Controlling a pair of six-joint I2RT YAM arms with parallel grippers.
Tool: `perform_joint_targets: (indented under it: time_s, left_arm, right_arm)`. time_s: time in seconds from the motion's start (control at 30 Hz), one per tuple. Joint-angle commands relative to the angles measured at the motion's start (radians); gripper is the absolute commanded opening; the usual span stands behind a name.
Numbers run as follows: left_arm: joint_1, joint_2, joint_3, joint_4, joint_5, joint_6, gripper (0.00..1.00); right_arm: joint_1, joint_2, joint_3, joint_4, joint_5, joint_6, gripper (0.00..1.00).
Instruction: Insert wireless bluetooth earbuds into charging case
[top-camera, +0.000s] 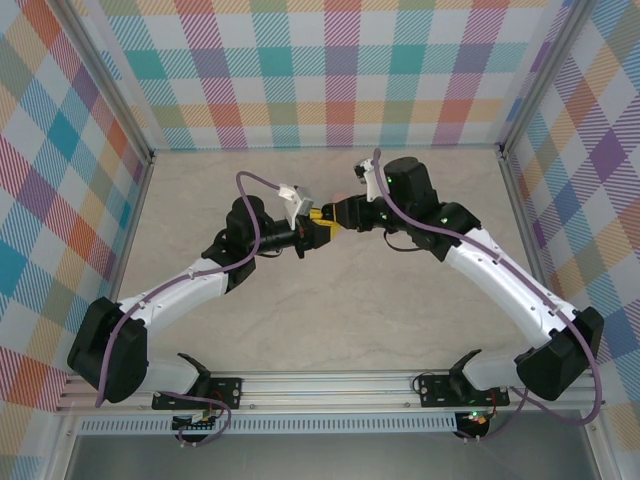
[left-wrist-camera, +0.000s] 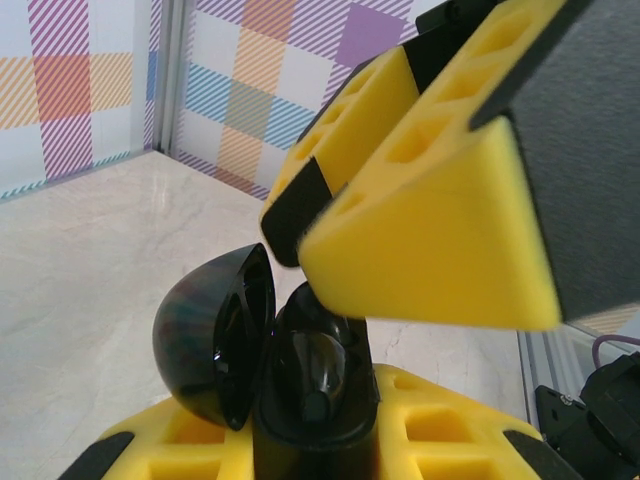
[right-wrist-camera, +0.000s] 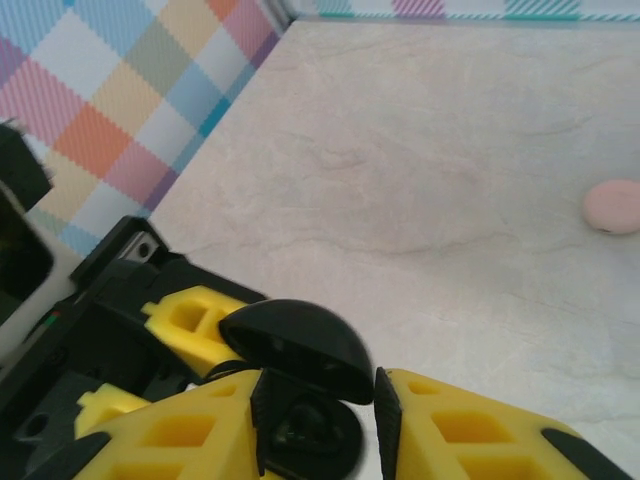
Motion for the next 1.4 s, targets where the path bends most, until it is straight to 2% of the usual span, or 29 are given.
perform_joint_targets:
  time_s: [0.0,0.17,0.5,1.1,1.37]
  left_arm:
    - [-0.011,-0.03,0.038,0.006,0.018,0.019,0.08]
    - [-0.011,-0.025,0.048,0.008,0.042,0.021,0.08]
    - [-0.012,-0.023,0.084,0.006,0.137,0.016,0.08]
    - [-0.048,-0.045,0.146,-0.041,0.298,0.06,0.09]
    - [-0.057,-0.042,0.154,-0.064,0.305,0.072,0.09]
  right_arm:
    - [-0.012,-0.048,0.01,-0.03,0.083,-0.032,0.37]
    - [-0.07,-0.073,-0.016,-0.042,0.054,-0.036,0.37]
    - [-0.223,-0.08,-0.083,-0.034,-0.133,-0.042,0.38]
    - [-0.237,0.002,-0.089,0.03,-0.333,-0.073,0.34]
    - [-0.236,0.015,-0.085,0.065,-0.442,-0.071,0.3]
